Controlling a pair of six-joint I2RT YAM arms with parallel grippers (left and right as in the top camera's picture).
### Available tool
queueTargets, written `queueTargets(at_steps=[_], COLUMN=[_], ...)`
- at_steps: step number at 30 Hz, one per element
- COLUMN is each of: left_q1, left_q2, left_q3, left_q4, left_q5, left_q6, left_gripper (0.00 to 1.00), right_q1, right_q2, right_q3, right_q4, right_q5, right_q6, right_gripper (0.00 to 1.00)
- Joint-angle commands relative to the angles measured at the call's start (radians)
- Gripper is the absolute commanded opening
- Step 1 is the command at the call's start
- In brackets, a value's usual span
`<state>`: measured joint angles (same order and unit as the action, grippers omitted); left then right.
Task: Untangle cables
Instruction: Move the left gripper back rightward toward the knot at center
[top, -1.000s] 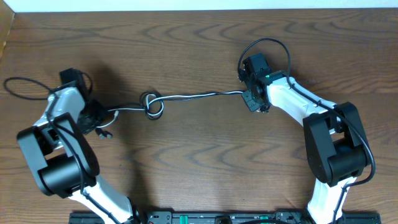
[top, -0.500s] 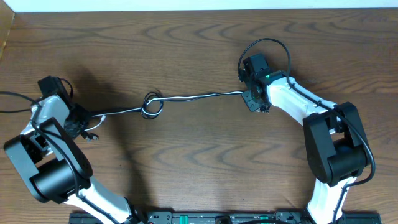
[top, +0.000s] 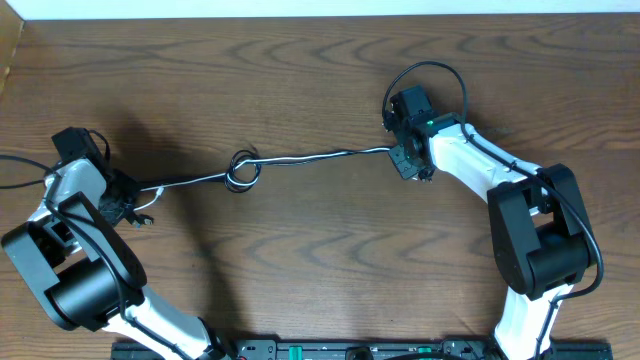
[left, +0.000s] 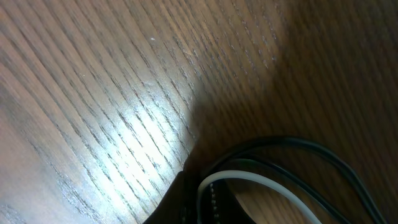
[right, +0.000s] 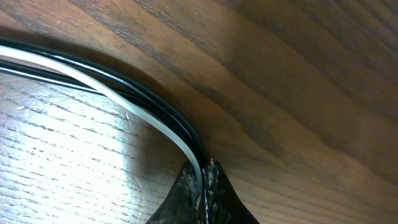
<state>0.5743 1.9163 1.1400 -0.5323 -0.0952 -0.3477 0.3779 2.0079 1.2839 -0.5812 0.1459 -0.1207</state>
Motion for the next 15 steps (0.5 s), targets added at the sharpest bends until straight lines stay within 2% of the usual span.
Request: queueTargets(at_steps=[1,4,15], left_q1=[0.006,-0.053,-0.348], left_q2=[0.11,0.11,0.11], left_q3=[-0.08,-0.08,-0.08], left_q4=[-0.004,-0.004,-0.005], left_q5=[0.081,0.096,0.096], left_q6=[0.009,0.019,0.077], left_gripper=[0.08,0.08,0.08], right_q1=[-0.019,-0.016,-0.016], right_q2=[0.061,0.061,0.061], right_q3=[-0.031,-0.031,-0.031], right_q4=[-0.01,-0.004,-0.002], right_q5=[0.005,-0.053,-0.056], right_q6=[0.0,0.0,0.0], right_gripper=[0.01,0.01,0.01])
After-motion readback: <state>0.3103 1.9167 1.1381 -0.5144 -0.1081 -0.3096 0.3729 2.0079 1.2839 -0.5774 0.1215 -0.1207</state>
